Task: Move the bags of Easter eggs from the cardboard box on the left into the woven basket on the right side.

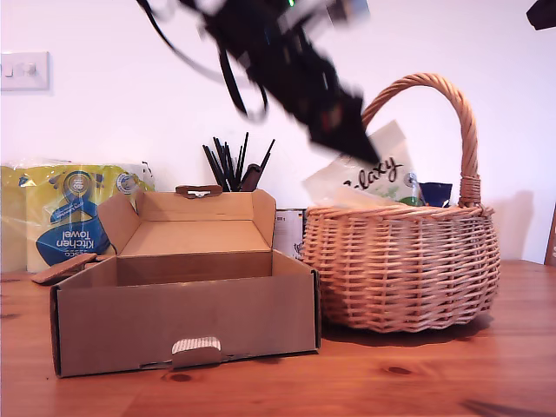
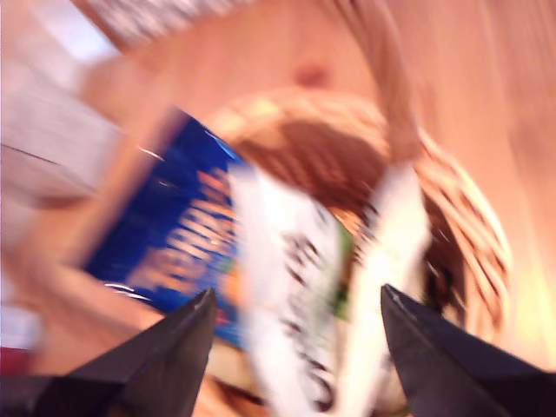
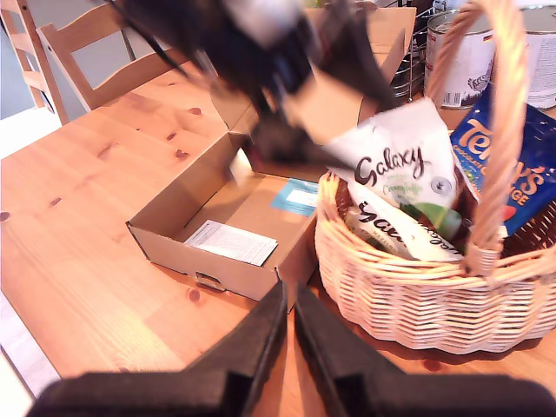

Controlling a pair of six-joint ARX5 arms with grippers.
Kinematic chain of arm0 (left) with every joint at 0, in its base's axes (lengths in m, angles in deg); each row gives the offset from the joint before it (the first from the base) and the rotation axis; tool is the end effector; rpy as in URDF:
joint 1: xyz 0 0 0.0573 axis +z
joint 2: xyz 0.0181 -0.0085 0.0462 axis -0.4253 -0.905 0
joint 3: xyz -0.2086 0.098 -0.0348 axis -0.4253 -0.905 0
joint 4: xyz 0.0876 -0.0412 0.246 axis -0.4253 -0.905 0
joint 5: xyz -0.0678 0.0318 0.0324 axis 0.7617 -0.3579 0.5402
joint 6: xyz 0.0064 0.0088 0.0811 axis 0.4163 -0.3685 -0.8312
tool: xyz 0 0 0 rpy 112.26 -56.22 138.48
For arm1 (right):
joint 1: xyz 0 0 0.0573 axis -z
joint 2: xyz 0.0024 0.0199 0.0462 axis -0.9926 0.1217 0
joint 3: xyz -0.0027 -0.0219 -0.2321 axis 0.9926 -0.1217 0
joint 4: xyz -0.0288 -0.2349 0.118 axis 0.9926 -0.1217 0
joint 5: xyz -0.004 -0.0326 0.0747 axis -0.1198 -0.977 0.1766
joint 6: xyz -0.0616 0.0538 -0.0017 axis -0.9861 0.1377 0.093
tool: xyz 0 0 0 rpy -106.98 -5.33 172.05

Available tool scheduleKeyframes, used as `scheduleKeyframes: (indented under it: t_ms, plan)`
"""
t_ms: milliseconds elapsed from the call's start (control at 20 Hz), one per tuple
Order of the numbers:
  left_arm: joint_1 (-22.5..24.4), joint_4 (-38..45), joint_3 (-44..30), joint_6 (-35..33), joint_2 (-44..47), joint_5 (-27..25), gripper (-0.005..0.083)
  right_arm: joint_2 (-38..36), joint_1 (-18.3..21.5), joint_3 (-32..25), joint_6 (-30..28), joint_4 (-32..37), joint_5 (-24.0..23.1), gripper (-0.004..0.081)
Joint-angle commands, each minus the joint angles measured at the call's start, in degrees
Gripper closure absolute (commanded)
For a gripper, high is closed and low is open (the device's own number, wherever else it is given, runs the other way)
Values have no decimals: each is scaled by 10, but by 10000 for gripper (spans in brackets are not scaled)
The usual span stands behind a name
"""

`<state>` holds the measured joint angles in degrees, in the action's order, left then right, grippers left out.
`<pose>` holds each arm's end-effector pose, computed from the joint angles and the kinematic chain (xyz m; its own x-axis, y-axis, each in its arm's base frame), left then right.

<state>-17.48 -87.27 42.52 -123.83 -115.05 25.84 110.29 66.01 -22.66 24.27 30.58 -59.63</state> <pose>0.3218 -0.3233 0.2284 0.3651 -0.7303 -0.5774 0.9036 0.1288 0.4085 0.1610 0.0793 0.2479 0.6774 0.6483 -0.3475 -0.6556 0.7464 0.1144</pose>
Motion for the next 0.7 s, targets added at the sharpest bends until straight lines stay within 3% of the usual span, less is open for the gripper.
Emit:
scheduleKeyframes:
  t_ms: [0, 150, 200, 250, 300, 350, 500, 650]
  plan:
    - [1, -3, -7, 7, 11, -7, 225, 0, -2, -9, -2, 5, 2, 783]
    - [6, -49, -7, 47, 37, -9, 241, 0, -2, -9, -2, 5, 1, 783]
    - [11, -68, -7, 73, 46, -8, 308, 0, -2, -9, -2, 5, 1, 783]
    - [18, -80, -7, 89, 53, -8, 443, 0, -2, -9, -2, 5, 0, 783]
    - [28, -93, -7, 115, 59, -1, 661, 0, -2, -9, -2, 6, 0, 783]
    - [40, -106, -7, 131, 64, 18, 799, 0, -2, -9, -2, 8, 0, 783]
    - [95, -116, -19, 205, 69, 76, 795, 0, -2, -9, 5, 26, -19, 783]
    - [137, -46, -80, 233, 102, 80, 795, 0, -2, -9, 6, 40, -70, 783]
